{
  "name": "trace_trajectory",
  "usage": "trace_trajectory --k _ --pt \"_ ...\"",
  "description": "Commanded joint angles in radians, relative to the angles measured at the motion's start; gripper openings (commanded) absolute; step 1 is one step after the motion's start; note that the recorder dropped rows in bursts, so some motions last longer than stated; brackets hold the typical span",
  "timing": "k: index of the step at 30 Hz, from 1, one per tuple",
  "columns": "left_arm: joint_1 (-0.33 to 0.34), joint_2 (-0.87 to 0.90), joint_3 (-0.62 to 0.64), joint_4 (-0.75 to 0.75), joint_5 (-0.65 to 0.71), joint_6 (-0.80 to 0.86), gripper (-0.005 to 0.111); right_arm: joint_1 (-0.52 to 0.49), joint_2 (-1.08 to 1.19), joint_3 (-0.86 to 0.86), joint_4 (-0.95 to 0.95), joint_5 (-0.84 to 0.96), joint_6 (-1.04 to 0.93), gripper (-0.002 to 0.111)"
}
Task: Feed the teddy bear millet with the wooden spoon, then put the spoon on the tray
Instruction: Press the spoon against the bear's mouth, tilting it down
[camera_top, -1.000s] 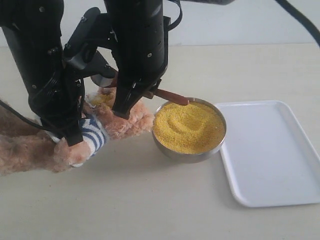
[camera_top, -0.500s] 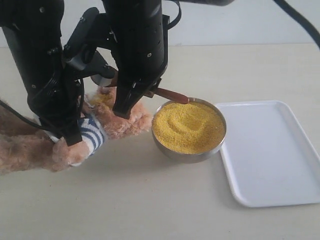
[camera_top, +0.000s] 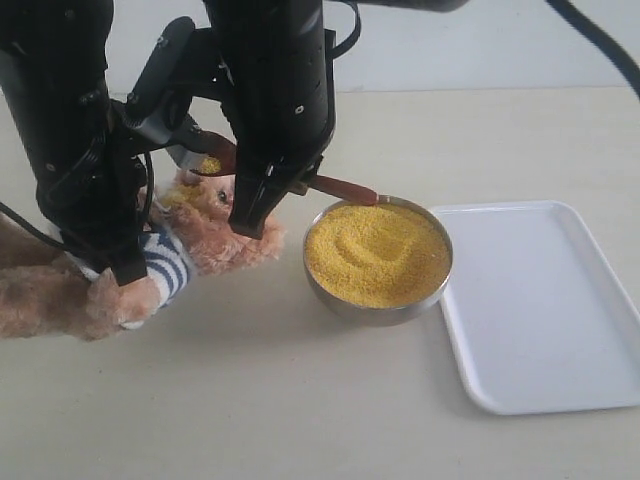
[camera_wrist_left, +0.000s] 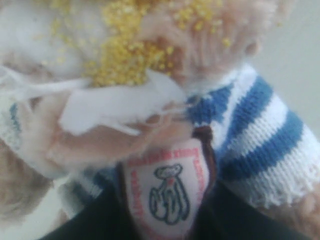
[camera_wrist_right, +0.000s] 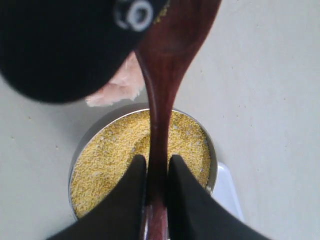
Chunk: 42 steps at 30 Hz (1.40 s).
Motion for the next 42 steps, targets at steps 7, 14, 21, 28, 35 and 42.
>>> trace_trajectory --k 7,14,21,28,35,42 --pt "0.003 -0.012 -0.004 0.007 0.008 0.012 0.004 0.001 -0.006 -0.005 0.001 -0.003 -0.033 0.0" --pt "0.003 -0.012 -0.004 0.007 0.008 0.012 0.004 0.001 -0.006 -0.005 0.005 -0.003 -0.059 0.0" --pt "0.003 -0.012 -0.004 0.005 0.008 0.012 0.004 0.001 -0.003 -0.001 0.005 -0.003 -0.076 0.0" --pt "0.003 -0.012 -0.004 0.0 0.008 0.016 0.004 0.001 -0.003 -0.001 0.005 -0.003 -0.093 0.0" --pt "0.003 -0.012 -0.004 -0.007 0.008 0.018 0.004 0.001 -0.003 -0.001 -0.023 -0.016 -0.101 0.0" --pt "0.003 -0.012 -0.004 -0.019 0.004 0.027 0.004 0.001 -0.003 -0.001 -0.054 -0.053 -0.122 0.0"
